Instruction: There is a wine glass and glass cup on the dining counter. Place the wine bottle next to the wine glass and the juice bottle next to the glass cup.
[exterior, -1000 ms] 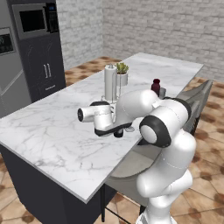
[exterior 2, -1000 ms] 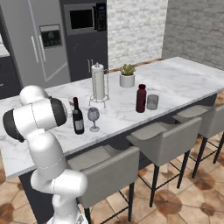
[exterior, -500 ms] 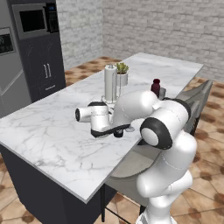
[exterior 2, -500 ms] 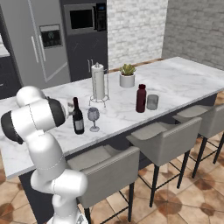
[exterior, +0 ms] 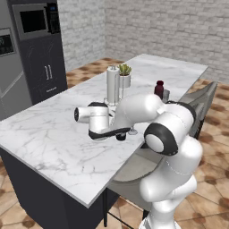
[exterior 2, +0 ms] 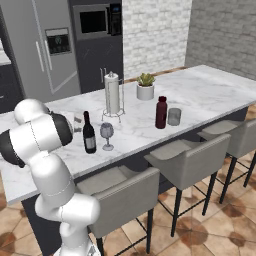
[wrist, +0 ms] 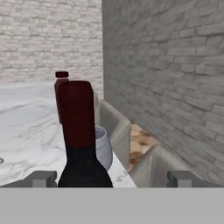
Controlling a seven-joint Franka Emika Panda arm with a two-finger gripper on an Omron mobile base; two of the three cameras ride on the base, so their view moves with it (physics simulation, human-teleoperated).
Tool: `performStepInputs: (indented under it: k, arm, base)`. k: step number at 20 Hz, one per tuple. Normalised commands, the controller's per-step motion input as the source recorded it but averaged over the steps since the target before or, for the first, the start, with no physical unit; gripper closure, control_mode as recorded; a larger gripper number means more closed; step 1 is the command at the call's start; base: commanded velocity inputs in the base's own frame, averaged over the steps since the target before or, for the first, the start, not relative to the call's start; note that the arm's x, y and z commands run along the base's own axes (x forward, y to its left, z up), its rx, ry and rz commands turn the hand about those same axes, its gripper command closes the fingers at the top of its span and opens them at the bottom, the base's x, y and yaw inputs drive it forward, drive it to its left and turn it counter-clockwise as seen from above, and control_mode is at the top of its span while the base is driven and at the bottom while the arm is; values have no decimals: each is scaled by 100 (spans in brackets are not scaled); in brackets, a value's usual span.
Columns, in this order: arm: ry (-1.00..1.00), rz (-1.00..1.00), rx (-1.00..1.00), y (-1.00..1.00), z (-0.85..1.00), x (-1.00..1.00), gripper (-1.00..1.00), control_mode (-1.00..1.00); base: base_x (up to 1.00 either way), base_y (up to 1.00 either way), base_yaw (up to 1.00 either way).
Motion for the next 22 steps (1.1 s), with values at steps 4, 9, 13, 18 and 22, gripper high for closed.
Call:
performStepInputs:
  k: [4,9,13,18,22]
  arm:
    - [-6,0,13,11,2,-25,-100,-100]
    - [-1,0,16,11,5,-33,-100,-100]
    - [-1,18,14,5,15,-41,-100,-100]
    - [2,37,12,0,25,-39,-100,-100]
    - [10,54,2,0,27,-38,-100,-100]
  base:
    - [0,0,0]
    - [0,0,0]
    - [0,0,0]
    - [0,0,0]
    - [0,0,0]
